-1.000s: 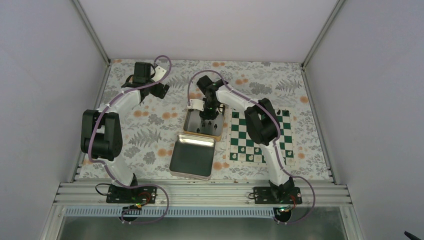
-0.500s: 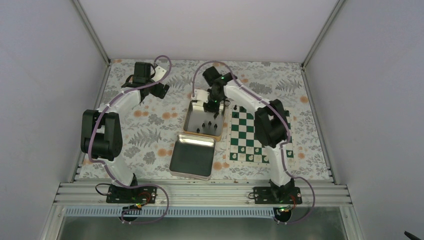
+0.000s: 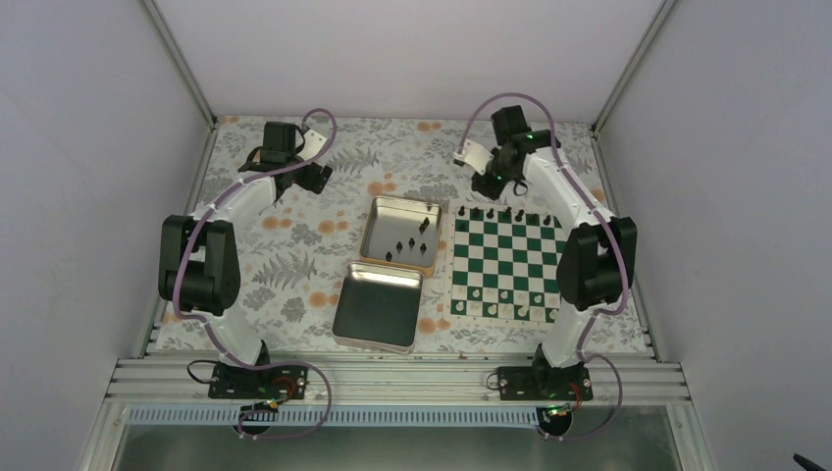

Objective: Set up the chess pieces on the board
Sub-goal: Place the chess piece on the chessboard.

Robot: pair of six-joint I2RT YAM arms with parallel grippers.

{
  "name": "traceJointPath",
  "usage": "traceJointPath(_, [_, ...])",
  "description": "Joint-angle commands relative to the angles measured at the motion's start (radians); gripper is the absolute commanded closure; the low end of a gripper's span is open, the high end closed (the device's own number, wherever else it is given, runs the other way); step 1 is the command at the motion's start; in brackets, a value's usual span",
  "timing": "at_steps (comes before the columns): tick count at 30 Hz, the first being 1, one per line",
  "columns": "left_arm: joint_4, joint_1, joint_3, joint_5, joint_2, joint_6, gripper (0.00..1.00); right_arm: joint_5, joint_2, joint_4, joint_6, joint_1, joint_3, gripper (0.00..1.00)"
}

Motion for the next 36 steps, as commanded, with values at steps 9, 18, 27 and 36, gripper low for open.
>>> traceJointPath(9, [0.001,-0.012,0.028,-0.001,0.001,-0.011,0.00,-0.080,-0.005,0.101,0.031,-0.093,-0.267,0.93])
traceJointPath(18, [-0.001,-0.019,0.030,-0.010,0.008,-0.011,0.00,-0.112,0.073,0.166,0.025,-0.093,-0.300,0.93])
traceJointPath(27, [0.002,-0.018,0.029,-0.013,0.012,-0.011,0.00,-0.088,0.121,0.200,0.029,-0.095,-0.306,0.93])
traceJointPath(36, [0.007,-0.018,0.023,-0.011,0.010,-0.008,0.00,-0.067,0.151,0.200,0.033,-0.100,-0.298,0.92])
